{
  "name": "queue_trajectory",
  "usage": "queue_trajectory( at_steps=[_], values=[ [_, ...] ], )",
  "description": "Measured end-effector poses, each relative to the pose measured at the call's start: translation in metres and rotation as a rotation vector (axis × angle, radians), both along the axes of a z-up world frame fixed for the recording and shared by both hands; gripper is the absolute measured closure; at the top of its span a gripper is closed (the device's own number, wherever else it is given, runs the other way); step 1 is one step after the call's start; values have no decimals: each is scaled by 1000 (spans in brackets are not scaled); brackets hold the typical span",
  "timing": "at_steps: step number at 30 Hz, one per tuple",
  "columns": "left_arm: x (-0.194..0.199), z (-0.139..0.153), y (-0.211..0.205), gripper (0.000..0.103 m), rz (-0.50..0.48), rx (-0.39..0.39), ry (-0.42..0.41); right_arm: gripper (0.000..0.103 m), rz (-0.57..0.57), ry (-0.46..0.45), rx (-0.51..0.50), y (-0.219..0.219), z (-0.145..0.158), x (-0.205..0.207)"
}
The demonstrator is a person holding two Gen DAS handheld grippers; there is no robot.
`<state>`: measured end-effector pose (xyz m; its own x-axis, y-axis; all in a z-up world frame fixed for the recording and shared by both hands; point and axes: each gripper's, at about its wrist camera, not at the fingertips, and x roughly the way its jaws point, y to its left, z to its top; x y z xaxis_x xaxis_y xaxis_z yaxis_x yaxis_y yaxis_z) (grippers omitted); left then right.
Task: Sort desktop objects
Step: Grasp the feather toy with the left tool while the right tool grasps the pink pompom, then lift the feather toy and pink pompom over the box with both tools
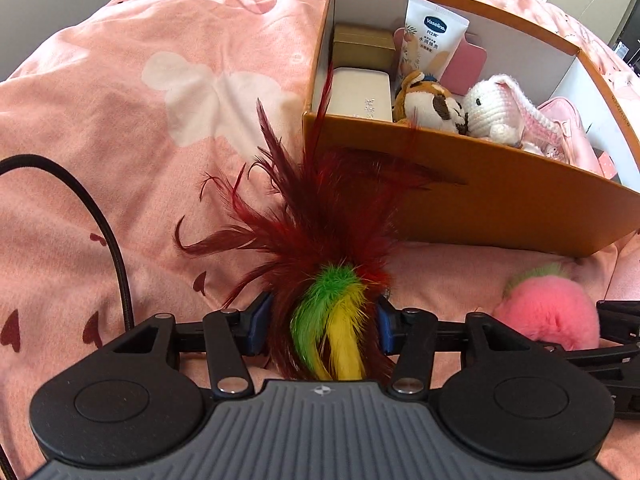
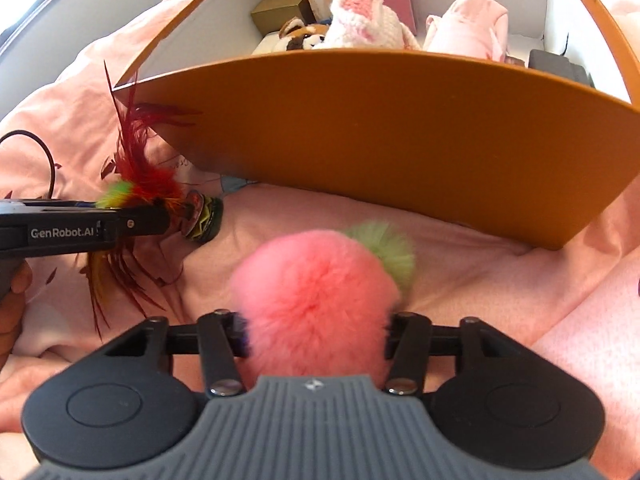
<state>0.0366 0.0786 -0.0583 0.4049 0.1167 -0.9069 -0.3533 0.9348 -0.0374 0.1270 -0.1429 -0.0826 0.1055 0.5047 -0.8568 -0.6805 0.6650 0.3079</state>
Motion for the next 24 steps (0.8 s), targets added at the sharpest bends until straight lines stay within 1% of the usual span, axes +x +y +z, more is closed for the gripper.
queue_trajectory(
  at_steps=[3, 6, 8, 10, 11, 13, 14, 15, 16, 19, 24],
  values=[
    [0, -1, 1, 43, 3, 0, 5, 54, -22, -18, 14, -7, 6, -1],
    [0, -1, 2, 44, 9, -5, 9, 55, -51, -68, 11, -13, 14, -4],
    [0, -3, 3, 50, 18, -7, 11, 54, -69, -97, 10, -16, 20, -5],
    [0, -5, 4, 64, 27, -12, 20, 54, -77, -119, 6, -19, 24, -5],
    [0, -6, 5, 67, 30, -16, 23, 54, -78, -123, 4, -20, 25, -6],
    [-1, -7, 6, 82, 38, -20, 21, 54, -81, -124, 5, -22, 26, -4],
    [-1, -7, 6, 87, 41, -22, 18, 54, -80, -123, 6, -22, 26, -4],
    [-3, -6, 6, 95, 45, -25, 11, 54, -80, -125, 6, -22, 26, -3],
    [-4, -5, 7, 100, 47, -28, 1, 54, -79, -127, 7, -23, 26, -3],
    [-9, 0, 5, 102, 43, -17, -35, 54, -79, -133, 17, -24, 28, -3],
    [-13, 15, -4, 102, 19, 14, -91, 54, -86, -146, 35, -28, 32, -5]
  ],
)
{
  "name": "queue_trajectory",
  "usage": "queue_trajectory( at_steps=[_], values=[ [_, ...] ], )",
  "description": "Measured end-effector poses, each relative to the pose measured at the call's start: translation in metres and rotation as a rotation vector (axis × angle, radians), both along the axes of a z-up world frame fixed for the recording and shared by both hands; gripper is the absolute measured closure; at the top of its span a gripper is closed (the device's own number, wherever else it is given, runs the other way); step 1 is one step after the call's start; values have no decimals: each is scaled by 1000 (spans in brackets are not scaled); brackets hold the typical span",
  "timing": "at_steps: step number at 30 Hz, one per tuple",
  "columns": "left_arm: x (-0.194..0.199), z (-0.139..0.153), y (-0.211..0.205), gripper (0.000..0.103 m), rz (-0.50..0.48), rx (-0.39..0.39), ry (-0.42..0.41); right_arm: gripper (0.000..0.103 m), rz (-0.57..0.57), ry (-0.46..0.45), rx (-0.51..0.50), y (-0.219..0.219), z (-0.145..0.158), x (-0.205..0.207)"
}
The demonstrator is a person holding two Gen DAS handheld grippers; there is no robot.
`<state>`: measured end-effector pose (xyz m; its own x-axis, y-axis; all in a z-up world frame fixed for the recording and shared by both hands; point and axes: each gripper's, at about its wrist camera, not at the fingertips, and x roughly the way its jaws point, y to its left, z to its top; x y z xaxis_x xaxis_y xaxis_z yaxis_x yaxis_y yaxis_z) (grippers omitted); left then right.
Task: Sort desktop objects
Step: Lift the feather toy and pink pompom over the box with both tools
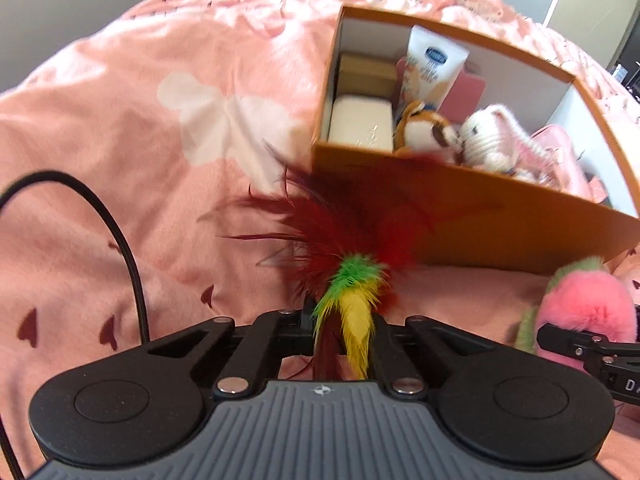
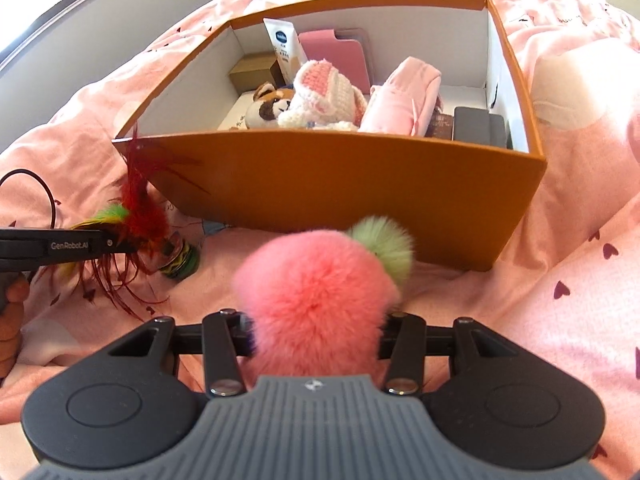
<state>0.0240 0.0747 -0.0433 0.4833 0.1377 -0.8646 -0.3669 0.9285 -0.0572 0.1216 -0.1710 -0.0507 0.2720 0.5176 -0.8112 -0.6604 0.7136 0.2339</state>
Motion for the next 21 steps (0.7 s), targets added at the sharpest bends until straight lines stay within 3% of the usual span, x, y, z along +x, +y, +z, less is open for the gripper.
queue_trajectory(
  at_steps=[21],
  values=[
    [4, 91, -25, 102, -143, -94, -247, 54, 17, -87, 132, -20, 53, -8]
  ],
)
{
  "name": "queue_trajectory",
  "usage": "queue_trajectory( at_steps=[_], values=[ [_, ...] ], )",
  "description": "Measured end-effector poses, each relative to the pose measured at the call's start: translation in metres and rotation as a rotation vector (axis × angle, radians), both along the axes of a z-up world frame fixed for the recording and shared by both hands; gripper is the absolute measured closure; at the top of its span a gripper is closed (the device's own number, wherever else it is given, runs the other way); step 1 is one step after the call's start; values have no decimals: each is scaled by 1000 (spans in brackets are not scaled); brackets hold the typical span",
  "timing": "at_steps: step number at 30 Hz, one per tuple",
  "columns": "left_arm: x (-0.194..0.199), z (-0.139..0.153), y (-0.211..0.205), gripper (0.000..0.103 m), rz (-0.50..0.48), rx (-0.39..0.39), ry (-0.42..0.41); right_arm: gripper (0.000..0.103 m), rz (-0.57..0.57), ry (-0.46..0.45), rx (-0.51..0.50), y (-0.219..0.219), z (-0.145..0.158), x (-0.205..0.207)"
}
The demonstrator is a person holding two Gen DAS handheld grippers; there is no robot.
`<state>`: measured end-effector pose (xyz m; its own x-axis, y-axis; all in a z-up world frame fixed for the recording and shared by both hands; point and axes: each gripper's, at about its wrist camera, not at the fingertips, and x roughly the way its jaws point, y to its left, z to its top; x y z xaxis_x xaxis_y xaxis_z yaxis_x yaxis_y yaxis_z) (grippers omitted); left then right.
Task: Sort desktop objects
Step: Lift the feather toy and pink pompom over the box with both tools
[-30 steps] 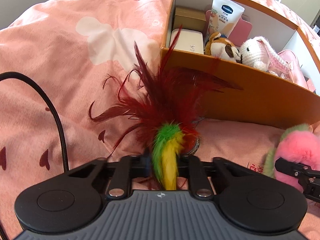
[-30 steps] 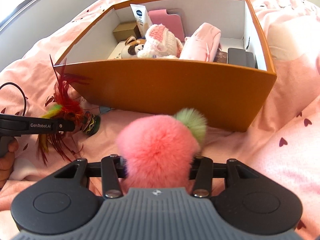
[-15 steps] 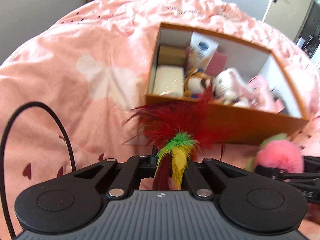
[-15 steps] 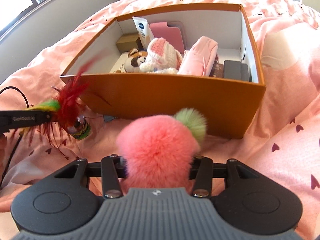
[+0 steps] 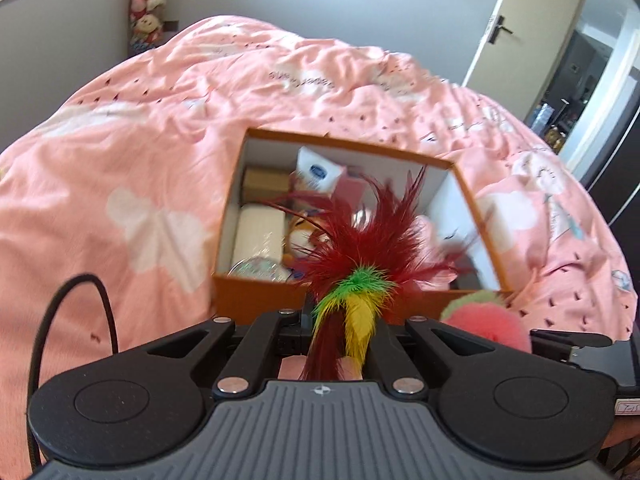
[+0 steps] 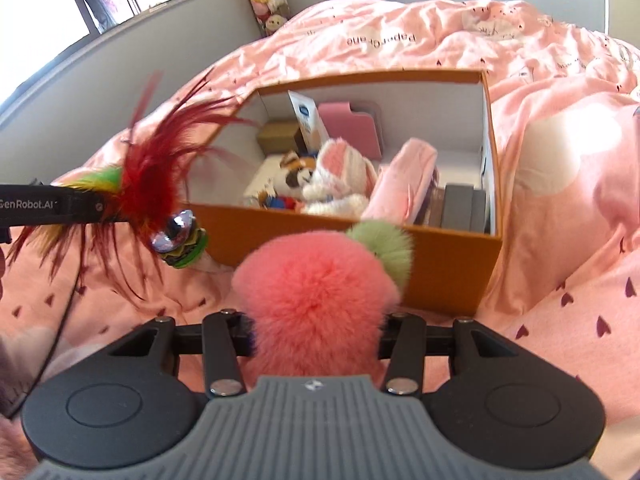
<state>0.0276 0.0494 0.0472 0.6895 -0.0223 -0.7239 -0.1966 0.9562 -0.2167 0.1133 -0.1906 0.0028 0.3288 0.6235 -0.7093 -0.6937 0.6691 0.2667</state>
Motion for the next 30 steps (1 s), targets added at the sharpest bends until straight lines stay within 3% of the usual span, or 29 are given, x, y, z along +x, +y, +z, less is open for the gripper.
queue_trajectory(
  at_steps=[9, 16, 22, 30],
  values=[
    [32, 35, -14, 102, -91, 18, -88, 54, -23, -66, 100, -12, 42, 16],
    [65, 53, -13, 102, -108, 35, -144, 54, -111, -176, 97, -22, 67, 50],
    [108, 45, -17, 102, -138, 27, -132, 55, -141, -143, 127, -20, 72, 89],
    [158, 25, -27, 102, -174, -29, -126, 55, -156, -178, 141, -7, 88, 124]
  ],
)
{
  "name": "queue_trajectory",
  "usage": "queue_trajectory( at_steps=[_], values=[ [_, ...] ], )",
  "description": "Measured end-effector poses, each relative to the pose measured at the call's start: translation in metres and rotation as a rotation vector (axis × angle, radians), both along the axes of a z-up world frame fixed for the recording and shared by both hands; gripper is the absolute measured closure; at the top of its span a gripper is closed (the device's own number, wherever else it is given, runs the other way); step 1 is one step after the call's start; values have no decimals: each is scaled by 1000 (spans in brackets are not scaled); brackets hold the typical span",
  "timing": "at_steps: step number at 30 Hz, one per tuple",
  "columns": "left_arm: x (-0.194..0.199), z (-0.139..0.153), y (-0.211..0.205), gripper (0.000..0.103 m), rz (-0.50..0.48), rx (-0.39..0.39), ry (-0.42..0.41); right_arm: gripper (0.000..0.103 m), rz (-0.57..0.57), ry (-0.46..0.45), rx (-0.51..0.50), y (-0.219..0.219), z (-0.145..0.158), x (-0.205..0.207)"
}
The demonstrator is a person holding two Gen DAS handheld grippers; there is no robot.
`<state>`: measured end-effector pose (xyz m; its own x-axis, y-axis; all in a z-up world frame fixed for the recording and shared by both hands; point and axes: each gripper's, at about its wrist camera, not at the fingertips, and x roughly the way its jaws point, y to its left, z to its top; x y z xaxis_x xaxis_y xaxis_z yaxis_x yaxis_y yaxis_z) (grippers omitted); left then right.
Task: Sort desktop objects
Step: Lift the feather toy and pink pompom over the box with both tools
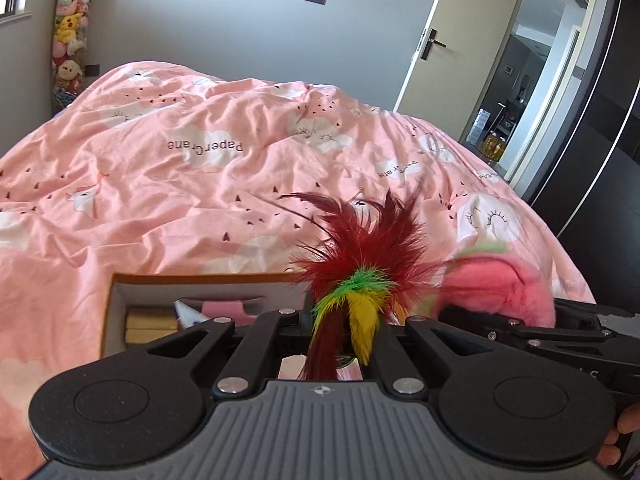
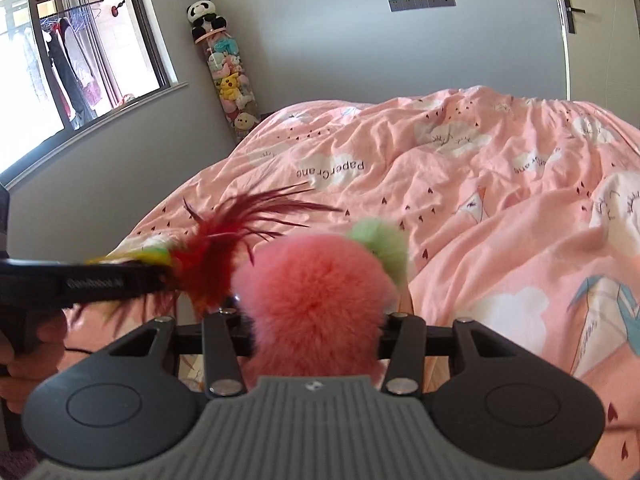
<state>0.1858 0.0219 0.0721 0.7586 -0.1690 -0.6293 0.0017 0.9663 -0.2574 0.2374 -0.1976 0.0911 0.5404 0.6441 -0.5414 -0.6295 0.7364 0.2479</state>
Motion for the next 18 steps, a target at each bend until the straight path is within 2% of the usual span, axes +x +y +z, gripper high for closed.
queue_trajectory(
  at_steps=[7, 18],
  values=[
    [42, -34, -6, 102, -26, 2, 75, 55, -1, 28, -49, 16, -16, 25],
    [69, -71, -6, 101, -53, 32, 180, 55, -2, 81, -91, 26, -41, 48]
  ],
)
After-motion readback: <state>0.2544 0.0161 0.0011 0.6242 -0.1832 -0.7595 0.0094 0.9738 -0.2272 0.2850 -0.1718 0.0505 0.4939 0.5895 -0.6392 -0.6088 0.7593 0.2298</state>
